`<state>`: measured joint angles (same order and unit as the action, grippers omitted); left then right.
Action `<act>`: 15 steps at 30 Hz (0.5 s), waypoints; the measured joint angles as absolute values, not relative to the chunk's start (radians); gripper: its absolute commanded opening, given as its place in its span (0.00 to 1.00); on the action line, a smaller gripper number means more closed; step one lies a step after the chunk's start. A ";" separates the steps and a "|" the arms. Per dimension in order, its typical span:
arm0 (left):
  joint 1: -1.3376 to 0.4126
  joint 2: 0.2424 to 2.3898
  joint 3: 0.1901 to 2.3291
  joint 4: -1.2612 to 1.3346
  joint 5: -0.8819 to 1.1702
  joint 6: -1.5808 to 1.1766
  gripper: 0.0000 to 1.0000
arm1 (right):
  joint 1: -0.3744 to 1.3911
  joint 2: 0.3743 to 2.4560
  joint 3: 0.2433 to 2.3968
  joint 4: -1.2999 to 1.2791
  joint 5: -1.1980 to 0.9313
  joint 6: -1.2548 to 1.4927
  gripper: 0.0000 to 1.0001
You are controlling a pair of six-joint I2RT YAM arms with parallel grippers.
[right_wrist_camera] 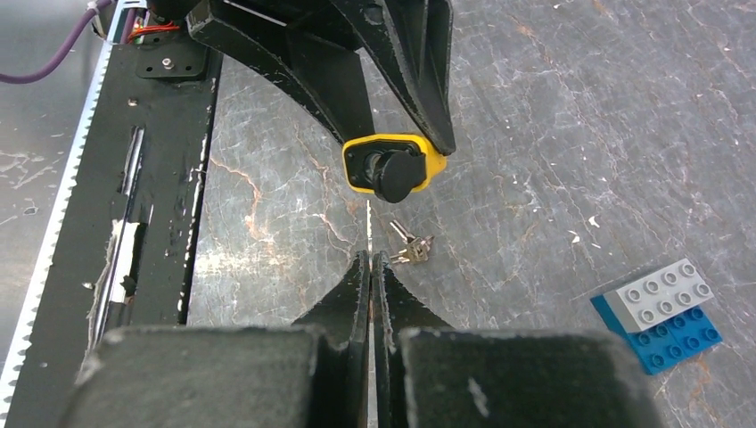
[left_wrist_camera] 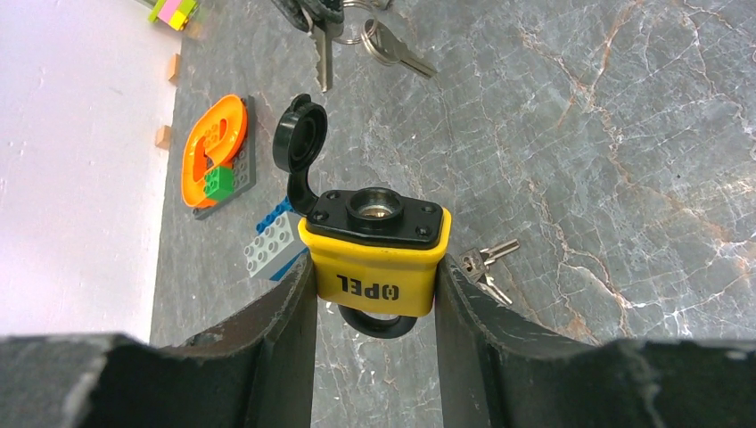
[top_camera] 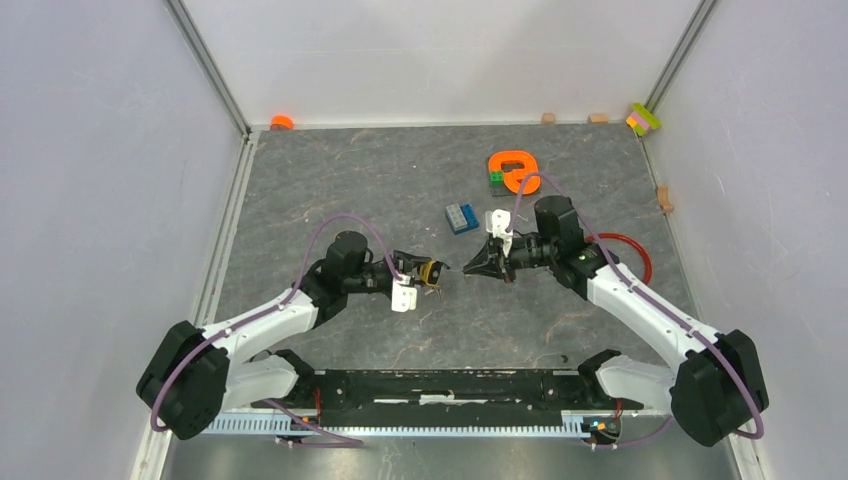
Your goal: Unlock with the key
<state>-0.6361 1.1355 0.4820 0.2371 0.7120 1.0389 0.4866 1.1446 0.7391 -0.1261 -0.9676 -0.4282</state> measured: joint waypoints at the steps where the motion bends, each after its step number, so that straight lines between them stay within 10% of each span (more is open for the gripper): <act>1: -0.636 1.135 0.482 0.237 0.711 1.039 0.02 | 0.489 1.145 0.739 -0.129 -0.968 -0.429 0.00; 15: -0.696 1.161 0.557 0.235 0.360 0.994 0.02 | 0.498 1.267 0.714 0.064 -0.946 -0.105 0.00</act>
